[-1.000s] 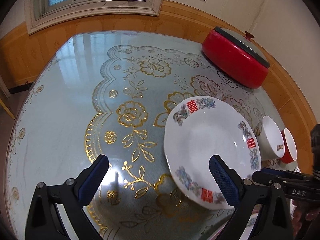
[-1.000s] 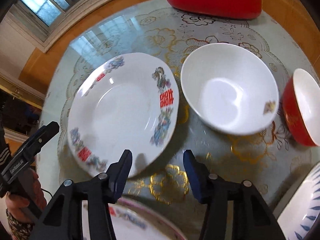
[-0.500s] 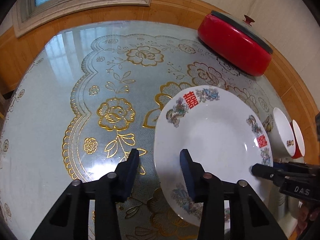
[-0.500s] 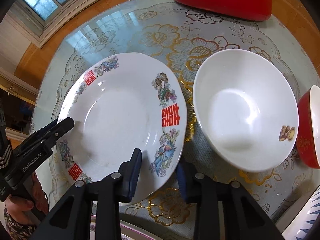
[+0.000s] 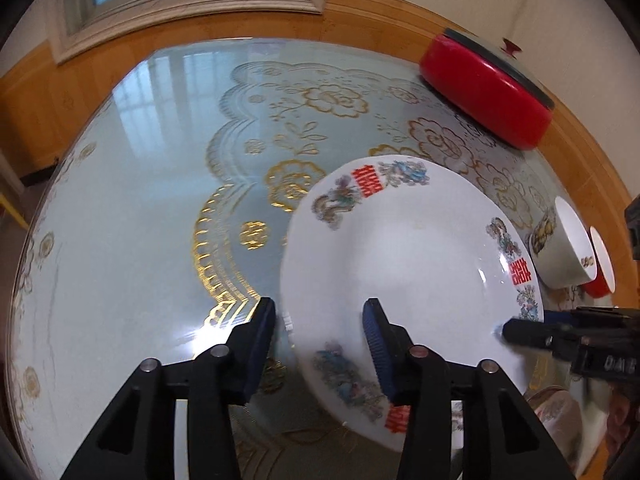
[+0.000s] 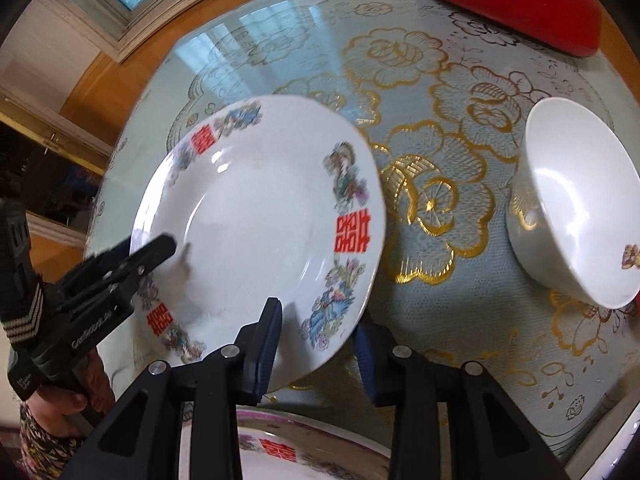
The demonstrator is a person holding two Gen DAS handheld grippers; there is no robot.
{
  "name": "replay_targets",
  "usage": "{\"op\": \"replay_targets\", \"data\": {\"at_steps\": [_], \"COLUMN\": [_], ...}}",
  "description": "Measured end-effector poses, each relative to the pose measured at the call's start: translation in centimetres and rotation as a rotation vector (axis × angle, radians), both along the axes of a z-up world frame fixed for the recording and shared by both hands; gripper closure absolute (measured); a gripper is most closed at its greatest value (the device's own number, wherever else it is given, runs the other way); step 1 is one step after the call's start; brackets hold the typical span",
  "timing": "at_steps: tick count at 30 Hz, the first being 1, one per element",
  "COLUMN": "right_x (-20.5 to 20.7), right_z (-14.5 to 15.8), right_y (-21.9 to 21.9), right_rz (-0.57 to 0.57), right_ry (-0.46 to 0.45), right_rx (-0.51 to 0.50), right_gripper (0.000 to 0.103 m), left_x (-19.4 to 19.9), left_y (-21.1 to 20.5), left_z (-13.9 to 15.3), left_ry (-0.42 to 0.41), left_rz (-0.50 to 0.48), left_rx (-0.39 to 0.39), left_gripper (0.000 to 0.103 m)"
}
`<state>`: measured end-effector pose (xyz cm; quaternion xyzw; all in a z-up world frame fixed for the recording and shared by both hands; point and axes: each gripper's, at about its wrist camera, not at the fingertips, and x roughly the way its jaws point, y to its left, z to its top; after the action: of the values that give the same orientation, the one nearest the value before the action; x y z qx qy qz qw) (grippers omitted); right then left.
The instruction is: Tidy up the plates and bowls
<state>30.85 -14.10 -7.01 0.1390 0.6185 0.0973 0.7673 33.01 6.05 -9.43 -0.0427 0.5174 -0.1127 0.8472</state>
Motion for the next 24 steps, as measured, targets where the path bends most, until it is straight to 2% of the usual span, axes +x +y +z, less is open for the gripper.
{"op": "replay_targets", "data": {"at_steps": [1, 3, 10, 14, 20, 24], "right_x": [0.3, 1.1, 4.3, 7.3, 9.2, 8.9], "right_z": [0.2, 0.6, 1.2, 0.5, -0.8, -1.8], "right_y": [-0.1, -0.9, -0.8, -0.2, 1.1, 1.1], "right_rz": [-0.015, -0.058, -0.080, -0.079, -0.044, -0.025], "right_ry": [-0.007, -0.020, -0.045, -0.034, -0.026, -0.023], "right_rx": [0.003, 0.015, -0.036, -0.052, -0.075, -0.079], "right_gripper": [0.066, 0.064, 0.064, 0.064, 0.064, 0.067], "left_x": [0.0, -0.1, 0.2, 0.2, 0.0, 0.1], "left_y": [0.2, 0.6, 0.3, -0.3, -1.4, -1.5], "left_z": [0.0, 0.1, -0.1, -0.4, -1.0, -1.0], "left_ry": [-0.003, -0.010, 0.000, 0.005, 0.021, 0.010], "left_rz": [0.009, 0.022, 0.015, -0.004, -0.042, -0.046], "left_rx": [0.003, 0.002, -0.011, -0.016, -0.006, -0.001], "left_gripper": [0.042, 0.034, 0.033, 0.037, 0.061, 0.063]}}
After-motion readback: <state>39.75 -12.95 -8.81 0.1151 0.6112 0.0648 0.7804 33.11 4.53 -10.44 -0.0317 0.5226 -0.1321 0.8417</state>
